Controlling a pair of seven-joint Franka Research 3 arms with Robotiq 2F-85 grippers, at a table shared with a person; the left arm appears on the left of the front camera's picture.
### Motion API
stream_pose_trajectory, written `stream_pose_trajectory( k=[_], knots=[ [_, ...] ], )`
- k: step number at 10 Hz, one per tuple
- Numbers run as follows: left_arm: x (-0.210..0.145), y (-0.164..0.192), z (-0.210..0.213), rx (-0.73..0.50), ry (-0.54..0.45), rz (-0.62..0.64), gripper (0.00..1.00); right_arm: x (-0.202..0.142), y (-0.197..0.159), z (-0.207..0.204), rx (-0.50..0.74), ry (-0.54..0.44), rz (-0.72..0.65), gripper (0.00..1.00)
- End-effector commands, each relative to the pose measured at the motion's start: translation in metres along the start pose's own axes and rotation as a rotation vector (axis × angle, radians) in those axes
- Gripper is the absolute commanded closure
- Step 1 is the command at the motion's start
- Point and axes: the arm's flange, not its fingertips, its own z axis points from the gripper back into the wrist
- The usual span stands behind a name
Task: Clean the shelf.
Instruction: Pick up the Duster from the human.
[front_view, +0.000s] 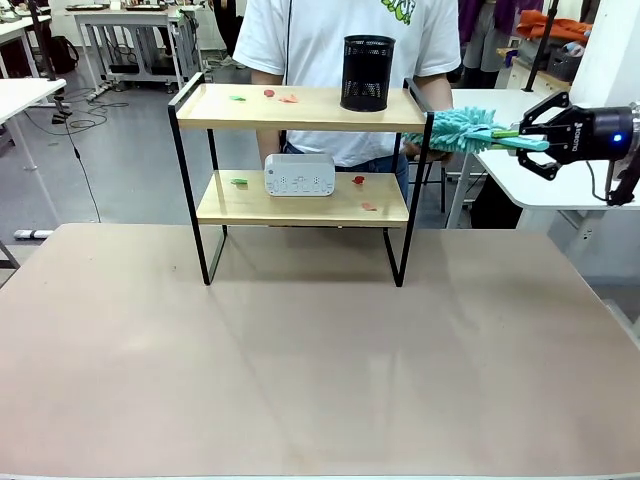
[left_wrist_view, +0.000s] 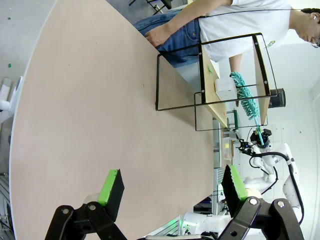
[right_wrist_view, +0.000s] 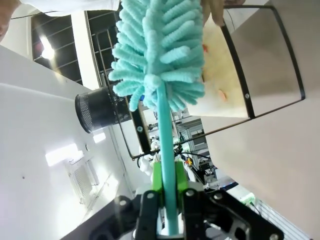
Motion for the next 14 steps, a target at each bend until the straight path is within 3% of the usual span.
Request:
stream_pose_trajectory(
  k=[1,3,5,8,10,12,13,14],
  knots=[
    [0.001,0.001,0.001,-0.022,-0.008,-0.027,0.0,-0.002,0.009,0.008,-0.069,-0.003,0.071,1.0],
    [0.001,0.001,0.001,-0.022,-0.008,-0.027,0.0,-0.043,0.049,0.049,-0.217,-0.044,0.245,1.0],
    [0.001,0.001,0.001,-0.022,-0.008,-0.027,0.0,-0.121,0.079,0.108,-0.402,0.046,0.416,1.0],
    [0.001,0.001,0.001,-0.022,-0.008,-0.027,0.0,-0.192,0.073,0.192,-0.551,0.193,0.645,1.0],
    [0.001,0.001,0.001,-0.022,-0.008,-0.027,0.0,-0.204,0.047,0.221,-0.567,0.307,0.83,1.0],
    [0.001,0.001,0.001,-0.022,-0.008,-0.027,0.0,-0.183,0.023,0.22,-0.548,0.333,0.816,1.0],
    [0.001,0.001,0.001,-0.022,-0.008,-0.027,0.0,-0.216,0.046,0.225,-0.589,0.3,0.774,1.0],
    [0.001,0.001,0.001,-0.022,-0.008,-0.027,0.0,-0.216,0.046,0.225,-0.589,0.3,0.774,1.0]
  ],
)
